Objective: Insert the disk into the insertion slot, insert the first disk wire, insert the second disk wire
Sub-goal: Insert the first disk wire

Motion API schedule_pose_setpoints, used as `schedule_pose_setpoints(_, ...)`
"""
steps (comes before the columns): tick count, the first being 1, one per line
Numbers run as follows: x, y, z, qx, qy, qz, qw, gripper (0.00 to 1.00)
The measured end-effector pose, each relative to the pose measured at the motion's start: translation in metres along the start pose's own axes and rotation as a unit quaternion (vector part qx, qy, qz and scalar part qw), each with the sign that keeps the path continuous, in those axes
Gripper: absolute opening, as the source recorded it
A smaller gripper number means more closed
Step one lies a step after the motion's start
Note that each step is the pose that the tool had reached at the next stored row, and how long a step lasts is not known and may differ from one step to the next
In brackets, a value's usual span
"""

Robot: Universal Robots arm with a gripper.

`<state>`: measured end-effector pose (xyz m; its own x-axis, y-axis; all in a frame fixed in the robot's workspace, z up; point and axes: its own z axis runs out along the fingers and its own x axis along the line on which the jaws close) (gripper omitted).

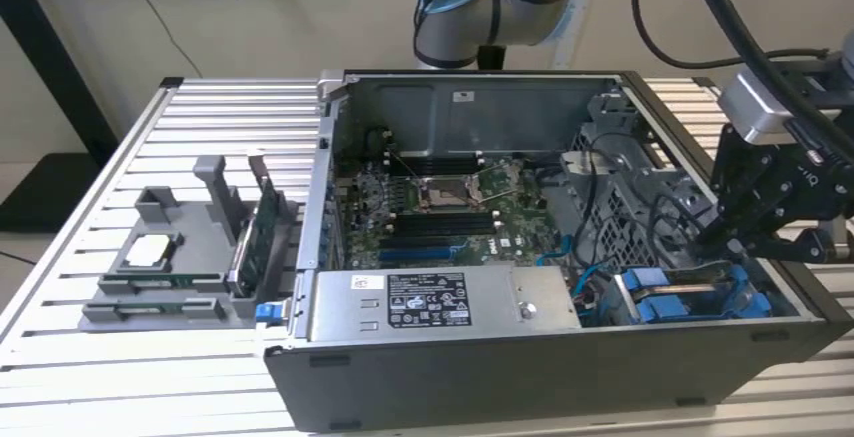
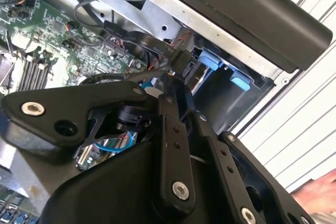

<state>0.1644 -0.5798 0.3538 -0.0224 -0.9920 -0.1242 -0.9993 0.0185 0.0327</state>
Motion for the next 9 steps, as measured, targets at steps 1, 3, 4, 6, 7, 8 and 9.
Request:
schedule_pose_setpoints(1, 0.0001, 0.0000, 0.0008, 0.0001, 0.0040, 0.000, 1.0000, 0.19)
schedule_pose_setpoints(3, 0.0002, -0.0001, 0.0023, 0.0002, 0.0105, 0.000, 0.9999, 0.19)
schedule_pose_setpoints(4, 0.0003, -0.0001, 0.0032, 0.0003, 0.0134, 0.000, 0.9999, 0.19)
schedule_pose_setpoints(6, -0.0003, -0.0001, 0.0038, 0.0004, 0.0164, 0.000, 0.9999, 0.19)
schedule_pose_setpoints(7, -0.0006, -0.0001, 0.0043, 0.0004, 0.0177, 0.000, 0.9998, 0.19)
schedule_pose_setpoints(8, -0.0008, -0.0001, 0.0048, 0.0004, 0.0186, 0.001, 0.9998, 0.19)
schedule_pose_setpoints(9, -0.0012, -0.0002, 0.0053, 0.0004, 0.0193, 0.001, 0.9998, 0.19)
